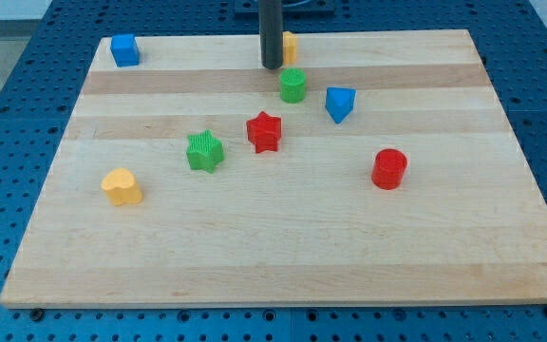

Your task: Move the blue triangle towards the top right corner

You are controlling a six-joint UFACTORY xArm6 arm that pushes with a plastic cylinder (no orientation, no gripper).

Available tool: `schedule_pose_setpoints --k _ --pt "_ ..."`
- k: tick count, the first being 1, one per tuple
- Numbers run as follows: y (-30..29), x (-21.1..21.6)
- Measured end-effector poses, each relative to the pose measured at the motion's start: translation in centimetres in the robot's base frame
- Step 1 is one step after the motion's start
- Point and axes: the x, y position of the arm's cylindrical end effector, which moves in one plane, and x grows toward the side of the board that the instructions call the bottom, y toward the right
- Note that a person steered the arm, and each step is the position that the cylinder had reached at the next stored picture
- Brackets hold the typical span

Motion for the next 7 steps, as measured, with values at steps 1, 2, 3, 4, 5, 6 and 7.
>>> schedule_pose_setpoints --k 1,2,3,4,5,6,7 --pt "0.0 -0.4" --pt "-0.4 0.1" --pt "-1.3 1.6" --pt "-1.3 3.3" --pt "-1.3 5.6" --pt "-1.2 7.5" --pt "0.7 9.6"
